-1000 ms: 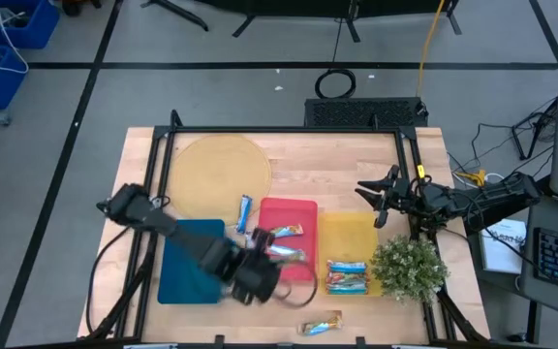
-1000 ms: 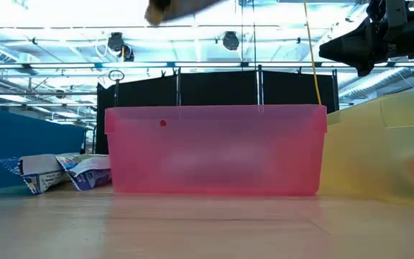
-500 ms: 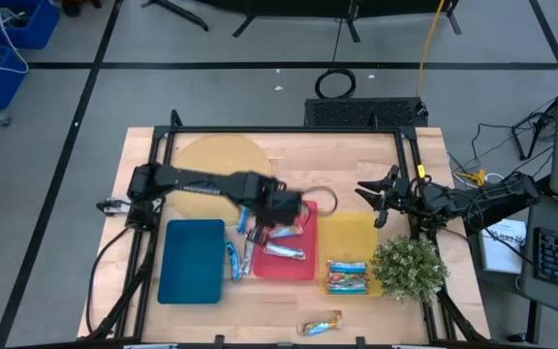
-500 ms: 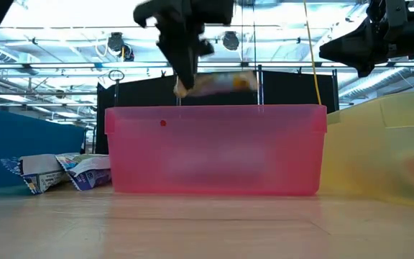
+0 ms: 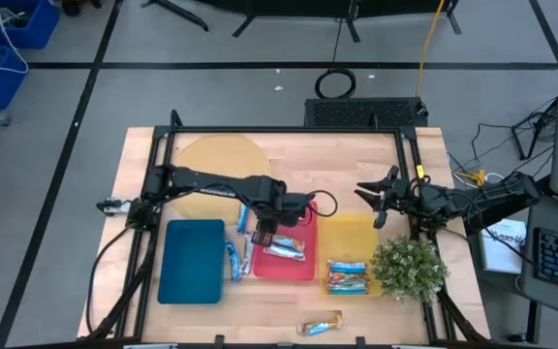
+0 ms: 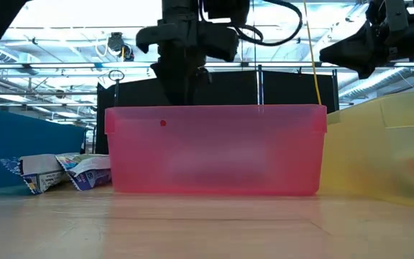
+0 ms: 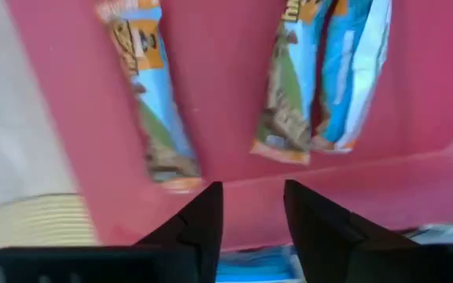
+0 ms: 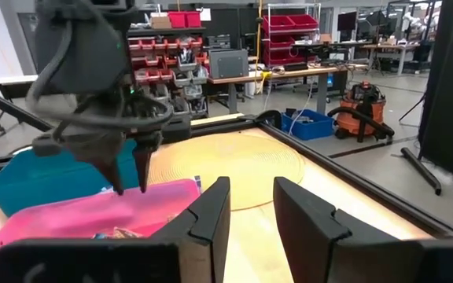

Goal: Pick and place Granola Bars by type
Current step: Put the yellow granola bar into the red bin

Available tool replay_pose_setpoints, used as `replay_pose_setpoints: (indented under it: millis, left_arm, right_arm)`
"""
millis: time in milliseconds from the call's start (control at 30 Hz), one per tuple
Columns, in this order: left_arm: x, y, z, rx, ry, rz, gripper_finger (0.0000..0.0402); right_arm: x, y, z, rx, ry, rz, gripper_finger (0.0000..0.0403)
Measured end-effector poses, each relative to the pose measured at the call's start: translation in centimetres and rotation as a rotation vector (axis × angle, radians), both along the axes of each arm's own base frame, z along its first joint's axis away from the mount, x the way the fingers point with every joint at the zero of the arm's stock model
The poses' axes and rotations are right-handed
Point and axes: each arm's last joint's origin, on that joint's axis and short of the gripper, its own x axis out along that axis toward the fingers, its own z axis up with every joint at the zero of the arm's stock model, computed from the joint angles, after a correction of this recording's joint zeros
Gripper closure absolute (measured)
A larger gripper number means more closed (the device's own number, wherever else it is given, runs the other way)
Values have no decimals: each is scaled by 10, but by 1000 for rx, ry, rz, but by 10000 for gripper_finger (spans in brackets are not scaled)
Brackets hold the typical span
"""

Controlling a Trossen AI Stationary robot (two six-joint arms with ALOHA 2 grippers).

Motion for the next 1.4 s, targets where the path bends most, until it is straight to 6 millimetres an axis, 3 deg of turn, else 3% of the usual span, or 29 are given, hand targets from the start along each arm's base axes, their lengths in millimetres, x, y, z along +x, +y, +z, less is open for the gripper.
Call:
replay_pose_setpoints:
  millis: [133,267,400,500,567,700,767,900,1100,1233,1400]
  left_arm:
    - [2,-33,2,-182,-43,-58,251]
    - [6,-100,12,-335,-200,-271,259]
    - [4,-161,21,-335,-417,-455,270]
    - [3,-191,25,-285,-550,-495,282]
    - [3,-204,17,-257,-574,-501,294]
    - [13,-218,-30,-238,-507,-537,328]
    - [17,-219,-45,-259,-492,-558,350]
    - [23,-217,-42,-308,-527,-581,394]
    - [32,-222,-42,-383,-621,-651,398]
    - [39,-221,-61,-458,-616,-668,398]
    - [53,-218,-69,-552,-691,-665,399]
  right_arm:
    - [0,0,-1,2,5,1,312]
    - [0,0,-1,1,5,2,312]
    - [0,0,-1,2,4,2,312]
    - [0,0,0,2,4,1,312]
    - [0,0,0,2,4,1,312]
    - [0,0,0,3,1,1,312]
    - [0,0,1,6,-12,0,312]
    - [0,0,2,9,-26,0,312]
    - [1,0,2,8,-23,-1,312]
    - [1,0,2,8,-22,-1,312]
    - [1,0,1,7,-17,-1,312]
